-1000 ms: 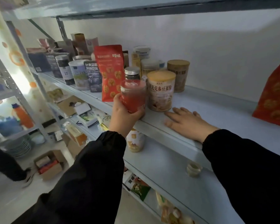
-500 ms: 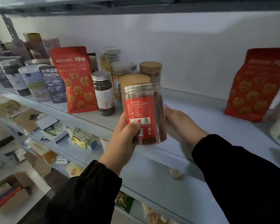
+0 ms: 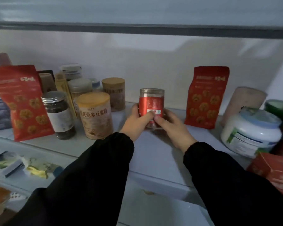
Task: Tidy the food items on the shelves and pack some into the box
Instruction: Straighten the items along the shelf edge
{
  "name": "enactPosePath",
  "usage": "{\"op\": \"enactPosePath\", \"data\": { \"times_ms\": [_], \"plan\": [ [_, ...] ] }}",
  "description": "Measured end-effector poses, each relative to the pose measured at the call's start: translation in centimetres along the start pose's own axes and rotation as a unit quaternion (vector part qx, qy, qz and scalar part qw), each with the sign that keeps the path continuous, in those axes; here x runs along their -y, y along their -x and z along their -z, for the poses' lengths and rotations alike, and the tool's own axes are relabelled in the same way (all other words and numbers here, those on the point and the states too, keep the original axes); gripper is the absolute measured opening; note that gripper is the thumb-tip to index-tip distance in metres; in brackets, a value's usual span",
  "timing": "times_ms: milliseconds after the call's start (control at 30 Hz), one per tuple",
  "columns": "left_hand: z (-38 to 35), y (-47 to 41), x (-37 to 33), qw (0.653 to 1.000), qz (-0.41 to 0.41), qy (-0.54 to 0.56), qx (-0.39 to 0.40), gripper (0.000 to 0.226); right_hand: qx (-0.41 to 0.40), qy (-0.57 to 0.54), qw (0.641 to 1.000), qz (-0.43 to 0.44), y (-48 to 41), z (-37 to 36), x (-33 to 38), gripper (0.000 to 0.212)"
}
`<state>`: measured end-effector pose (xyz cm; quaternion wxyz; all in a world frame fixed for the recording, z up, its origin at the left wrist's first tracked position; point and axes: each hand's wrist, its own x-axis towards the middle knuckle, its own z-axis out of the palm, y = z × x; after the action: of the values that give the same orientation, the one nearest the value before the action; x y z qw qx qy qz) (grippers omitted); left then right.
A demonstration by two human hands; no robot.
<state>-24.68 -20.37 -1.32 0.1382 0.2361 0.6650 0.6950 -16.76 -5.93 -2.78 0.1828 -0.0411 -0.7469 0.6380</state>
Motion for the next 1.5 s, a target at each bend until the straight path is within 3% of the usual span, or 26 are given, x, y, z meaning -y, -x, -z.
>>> {"op": "enactPosePath", "data": {
  "times_ms": [133,267,467,633,767,867,1000,1067,1200,1300,1400,1500],
  "plan": [
    [0.3,-0.7,1.5,0.999,-0.033,-0.015,0.005,0.047,0.003,0.039,0.999,0.006,-0.4,0.3,-0.2,0.058],
    [0.7,-1.3,2.1,0.999,-0.038,-0.001,0.012,0.055,-0.004,0.018,1.0,0.012,-0.7,0.3,-0.5,0.074],
    [1.1,-0.9,1.6,0.999,-0.039,-0.001,-0.019,0.041,-0.004,-0.009,1.0,0.019,-0.6,0.3,-0.6,0.079],
    [1.4,-1.7,1.9,0.995,0.004,0.096,-0.018,0.036,0.013,-0.041,0.999,0.02,-0.3,0.1,-0.6,0.072],
    [1.5,-2.0,1.9,0.986,0.041,0.156,0.047,0.066,-0.002,-0.129,0.992,0.01,-0.4,0.2,-0.5,0.044],
    [1.5,-1.9,2.1,0.984,0.04,0.155,0.077,0.077,-0.018,-0.141,0.99,-0.001,-0.3,0.1,-0.3,0.038],
    [1.4,-2.0,2.1,0.978,0.043,0.192,0.072,0.052,-0.032,-0.137,0.99,-0.01,-0.3,0.0,-0.4,0.07],
    [1.2,-2.1,1.8,0.973,0.052,0.215,0.061,0.021,-0.032,-0.169,0.985,-0.009,-0.3,0.0,-0.1,0.059],
    [1.4,-2.5,2.1,0.973,0.062,0.22,0.037,0.013,-0.023,-0.207,0.978,-0.029,-0.6,0.0,0.1,0.051],
    [1.5,-2.4,2.1,0.963,0.079,0.24,0.091,0.045,-0.044,-0.22,0.974,-0.031,-0.9,-0.2,0.0,0.039],
    [1.6,-2.2,2.0,0.957,0.092,0.234,0.144,0.053,-0.053,-0.226,0.972,-0.031,-1.1,-0.3,0.0,0.013],
    [1.7,-2.5,2.3,0.956,0.091,0.242,0.137,0.071,-0.061,-0.199,0.978,-0.024,-1.0,-0.4,0.0,0.01]
  ]
}}
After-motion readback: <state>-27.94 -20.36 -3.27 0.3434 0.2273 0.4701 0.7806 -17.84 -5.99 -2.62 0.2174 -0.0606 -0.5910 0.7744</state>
